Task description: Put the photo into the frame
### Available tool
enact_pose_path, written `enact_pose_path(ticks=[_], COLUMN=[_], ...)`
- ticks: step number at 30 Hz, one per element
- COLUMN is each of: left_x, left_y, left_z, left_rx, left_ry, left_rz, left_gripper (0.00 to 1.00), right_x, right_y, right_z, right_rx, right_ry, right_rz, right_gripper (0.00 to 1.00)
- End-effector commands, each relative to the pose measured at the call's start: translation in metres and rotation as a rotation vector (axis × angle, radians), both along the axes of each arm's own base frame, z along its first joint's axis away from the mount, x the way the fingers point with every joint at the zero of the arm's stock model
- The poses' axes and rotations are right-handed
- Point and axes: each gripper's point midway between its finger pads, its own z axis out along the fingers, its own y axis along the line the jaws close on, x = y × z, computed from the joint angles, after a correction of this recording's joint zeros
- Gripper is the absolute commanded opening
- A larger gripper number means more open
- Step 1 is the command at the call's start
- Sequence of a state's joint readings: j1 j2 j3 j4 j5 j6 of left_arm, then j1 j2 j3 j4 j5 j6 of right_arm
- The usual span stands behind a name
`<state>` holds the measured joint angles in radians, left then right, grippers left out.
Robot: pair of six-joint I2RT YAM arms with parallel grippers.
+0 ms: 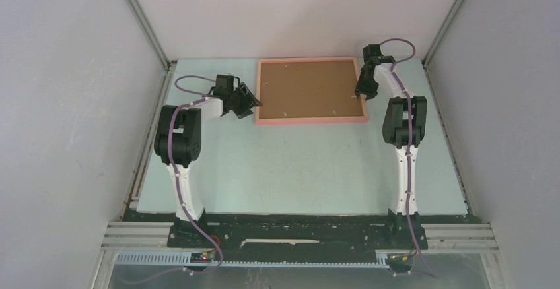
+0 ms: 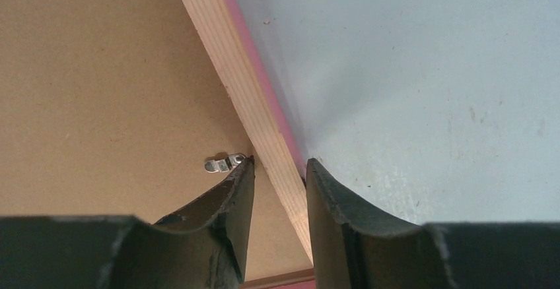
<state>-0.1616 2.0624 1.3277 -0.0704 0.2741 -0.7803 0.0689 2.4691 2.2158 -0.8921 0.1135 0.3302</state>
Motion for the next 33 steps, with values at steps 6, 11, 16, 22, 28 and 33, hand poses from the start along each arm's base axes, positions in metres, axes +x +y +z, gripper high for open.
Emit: enact_pose_path(ticks=[6, 11, 16, 22, 28, 33], left_x=[0.003, 0.003, 0.003, 0.003, 0.002, 0.003], left_y=[-0.007, -0.007, -0.008, -0.008, -0.008, -0.008], left_z=[0.019, 0.02, 0.018, 0.02, 0.02, 0.02], left_rx=[-0.007, -0.009, -0.013, -0.015, -0.018, -0.019], left_ry=[-0.048, -0.051, -0.047, -0.049, -0.05, -0.051], left_rz=[-0.04, -0.041, -0.043, -0.044, -0.046, -0.047], left_gripper=[0.62, 0.61, 0.61, 0.61, 0.61, 0.61], right_x=[0.023, 0.024, 0.02, 0.002, -0.014, -0.021], right_y=[0.029, 0.029, 0.024, 0.023, 0.03, 0.04], right_z=[0.006, 0.018, 0.009, 0.004, 0.002, -0.001], right_rx=[0.165, 0.184, 0.069, 0.013, 0.059, 0.074], right_ry=[-0.073, -0.128, -0.075, -0.013, -0.001, 0.023], right_rz=[-0.01, -0.045, -0.071, -0.052, -0.022, 0.021], right_gripper=[0.55, 0.65, 0.7, 0.65, 0.61, 0.65])
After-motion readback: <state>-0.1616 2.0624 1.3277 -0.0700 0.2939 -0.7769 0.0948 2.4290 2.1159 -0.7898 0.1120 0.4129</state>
